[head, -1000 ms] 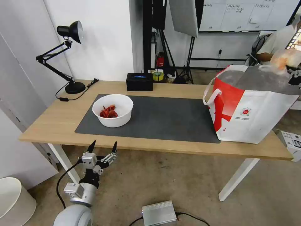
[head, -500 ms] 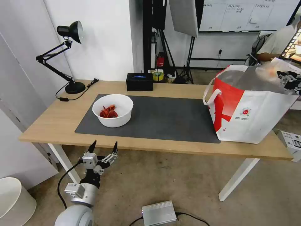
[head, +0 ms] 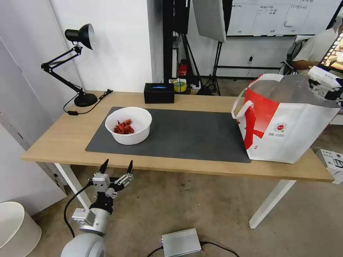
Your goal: Pick up the trash from the table and place it into the takeout bag.
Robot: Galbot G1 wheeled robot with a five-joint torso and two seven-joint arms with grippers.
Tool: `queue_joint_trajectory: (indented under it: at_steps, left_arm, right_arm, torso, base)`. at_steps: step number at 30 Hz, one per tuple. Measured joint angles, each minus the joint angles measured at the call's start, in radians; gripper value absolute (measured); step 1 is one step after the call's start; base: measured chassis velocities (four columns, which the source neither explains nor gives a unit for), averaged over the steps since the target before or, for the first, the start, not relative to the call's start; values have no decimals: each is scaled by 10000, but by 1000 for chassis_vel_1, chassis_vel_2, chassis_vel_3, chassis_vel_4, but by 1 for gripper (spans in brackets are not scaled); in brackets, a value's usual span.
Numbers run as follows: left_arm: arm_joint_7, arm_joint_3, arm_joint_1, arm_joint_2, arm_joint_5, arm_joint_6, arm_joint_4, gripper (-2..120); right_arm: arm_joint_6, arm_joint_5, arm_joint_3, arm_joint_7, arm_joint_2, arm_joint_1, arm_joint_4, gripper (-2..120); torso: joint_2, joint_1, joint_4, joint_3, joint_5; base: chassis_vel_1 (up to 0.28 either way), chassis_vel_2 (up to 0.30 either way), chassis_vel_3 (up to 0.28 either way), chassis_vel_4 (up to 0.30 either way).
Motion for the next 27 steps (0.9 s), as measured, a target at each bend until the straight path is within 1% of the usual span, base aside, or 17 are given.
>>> queue_joint_trajectory:
  at_steps: [1,5,6,9,10,13,14,18,19,22,23,27]
  left_arm:
    - [0,0,0,0,0,0,0,100]
    - [1,7,8,42,0,0,-12,100]
    - [1,7,8,42,0,0,-12,100]
    - [1,1,-1,61,-7,0,-24,100]
    - [1,1,-1,61,-7,0,-24,100]
    - [1,15,-3,94,-13,0,-46,100]
    - [1,15,-3,94,-13,0,-46,100]
    - [0,51,-19,130,-24,2,-58,100]
    - [0,51,-19,130,-24,2,-58,100]
    - [-2,75,-16,165,-26,3,-65,100]
    - [-2,75,-16,165,-26,3,-65,100]
    - [-1,54,-7,216,-48,3,-94,100]
  right_arm:
    - [0,0,0,0,0,0,0,99]
    - [1535,-502,-131,-128,328,-233,146,100]
    - [1535,-502,-131,-128,328,-233,146,100]
    - [2491,-633,-206,-168,550,-464,364,100]
    - [2491,-633,-206,-168,550,-464,364,100]
    - [3523,-736,-292,-400,934,-708,688,100]
    - [3523,-736,-292,-400,934,-708,688,100]
    - [4319,-1023,-425,-706,1421,-1121,1200,100]
    - [4319,-1023,-425,-706,1421,-1121,1200,100]
    - [4663,-1509,-630,-895,1886,-1455,1561,100]
    - [4663,-1509,-630,-895,1886,-1455,1561,100]
    - [4809,-2046,-933,-941,2422,-1760,1957,100]
  torso:
    - [0,0,0,0,0]
    - [0,0,0,0,0]
    - [0,0,0,0,0]
    - [0,0,0,0,1]
    - [0,0,0,0,1]
    - [0,0,0,0,0]
    - [0,0,0,0,0]
    - [1,0,0,-1,-1]
    - [1,0,0,-1,-1]
    - [1,0,-1,-1,1]
    - [1,0,-1,-1,1]
    - [1,0,0,0,0]
  base:
    - [0,0,0,0]
    - [0,0,0,0]
    - [0,0,0,0]
    - [0,0,0,0]
    - [0,0,0,0]
    - [0,0,0,0]
    - [0,0,0,0]
    - [0,0,0,0]
    - [0,0,0,0]
    - [0,0,0,0]
    - [0,0,0,0]
    - [0,0,0,0]
